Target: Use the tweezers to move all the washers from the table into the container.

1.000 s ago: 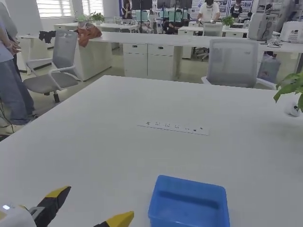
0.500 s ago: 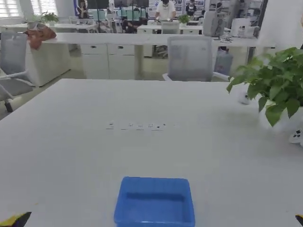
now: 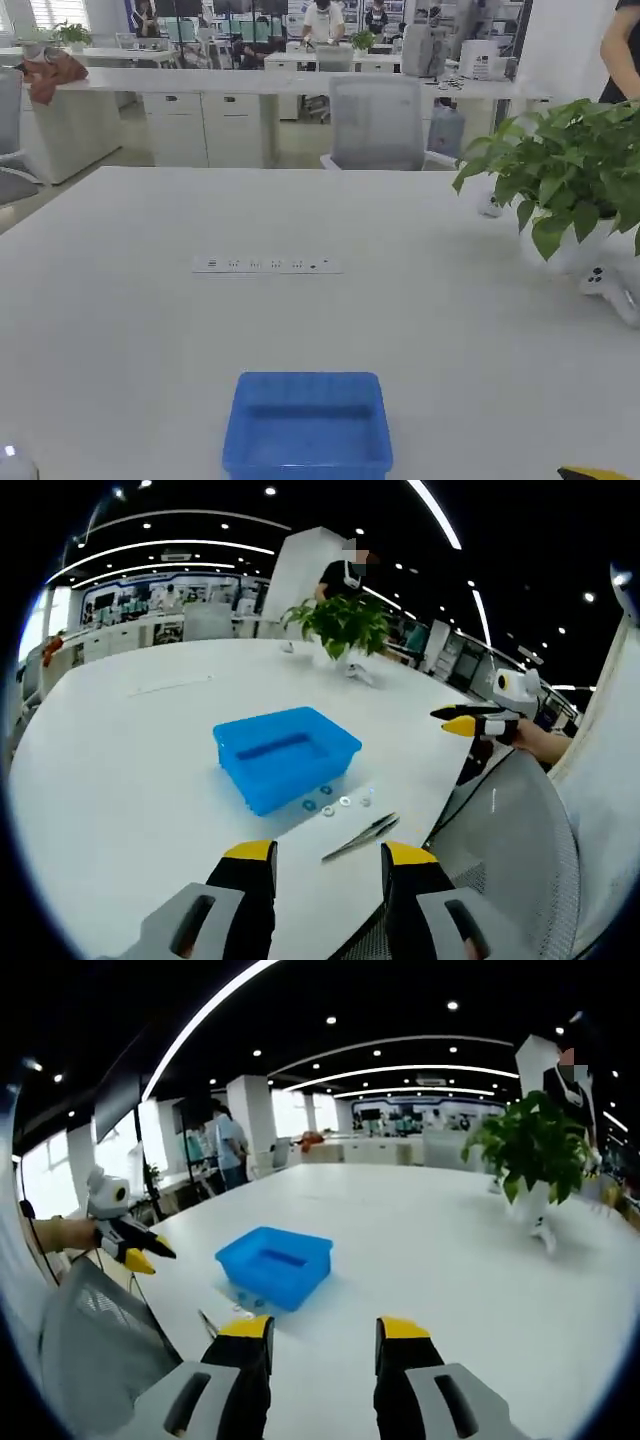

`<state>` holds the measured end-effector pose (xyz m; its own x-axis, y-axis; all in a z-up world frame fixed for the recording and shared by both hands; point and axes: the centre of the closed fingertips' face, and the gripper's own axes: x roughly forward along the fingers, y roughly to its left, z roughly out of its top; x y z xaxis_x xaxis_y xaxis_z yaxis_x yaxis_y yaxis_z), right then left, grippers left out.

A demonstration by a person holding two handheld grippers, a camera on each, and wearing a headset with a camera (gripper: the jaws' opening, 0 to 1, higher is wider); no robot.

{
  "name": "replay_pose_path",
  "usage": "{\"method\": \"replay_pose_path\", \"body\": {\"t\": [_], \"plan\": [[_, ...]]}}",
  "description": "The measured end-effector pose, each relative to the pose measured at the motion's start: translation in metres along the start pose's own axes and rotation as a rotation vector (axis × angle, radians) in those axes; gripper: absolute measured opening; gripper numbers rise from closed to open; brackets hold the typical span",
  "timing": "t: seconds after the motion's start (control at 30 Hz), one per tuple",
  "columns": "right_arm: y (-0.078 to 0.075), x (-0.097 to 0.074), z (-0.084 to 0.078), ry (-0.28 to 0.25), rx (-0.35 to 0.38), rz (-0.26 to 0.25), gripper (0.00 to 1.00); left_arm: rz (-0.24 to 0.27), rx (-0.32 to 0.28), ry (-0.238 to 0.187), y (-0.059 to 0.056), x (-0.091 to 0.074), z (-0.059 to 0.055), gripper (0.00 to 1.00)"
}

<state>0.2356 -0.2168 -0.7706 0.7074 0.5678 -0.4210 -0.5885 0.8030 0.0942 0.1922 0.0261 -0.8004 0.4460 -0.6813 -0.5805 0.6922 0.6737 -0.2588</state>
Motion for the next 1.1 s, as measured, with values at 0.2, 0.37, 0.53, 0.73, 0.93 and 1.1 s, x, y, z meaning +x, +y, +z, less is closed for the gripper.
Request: {"method": "replay_pose_path", "body": {"t": [0.2,0.37,0.53,0.73,0.93,1.1], "plan": [[0.010,0.005,-0.008,0.050,-0.033,0.049,0.30,-0.053,0.168,0.188,0.005,0.019,-0.029,0.31],[0.012,0.005,-0.012,0.074,-0.044,0.060,0.25,-0.101,0.313,0.286,0.005,0.043,-0.037,0.22],[0.009,0.005,-0.015,0.085,-0.042,0.054,0.22,-0.131,0.445,0.342,0.003,0.064,-0.037,0.20],[0.004,0.004,-0.015,0.074,-0.003,0.045,0.22,-0.150,0.639,0.396,0.004,0.074,-0.042,0.13],[0.004,0.005,-0.018,0.100,-0.027,0.031,0.21,-0.176,0.762,0.409,0.001,0.078,-0.044,0.00],[0.003,0.005,-0.019,0.109,-0.038,0.027,0.20,-0.208,0.759,0.416,-0.002,0.080,-0.041,0.00]]}}
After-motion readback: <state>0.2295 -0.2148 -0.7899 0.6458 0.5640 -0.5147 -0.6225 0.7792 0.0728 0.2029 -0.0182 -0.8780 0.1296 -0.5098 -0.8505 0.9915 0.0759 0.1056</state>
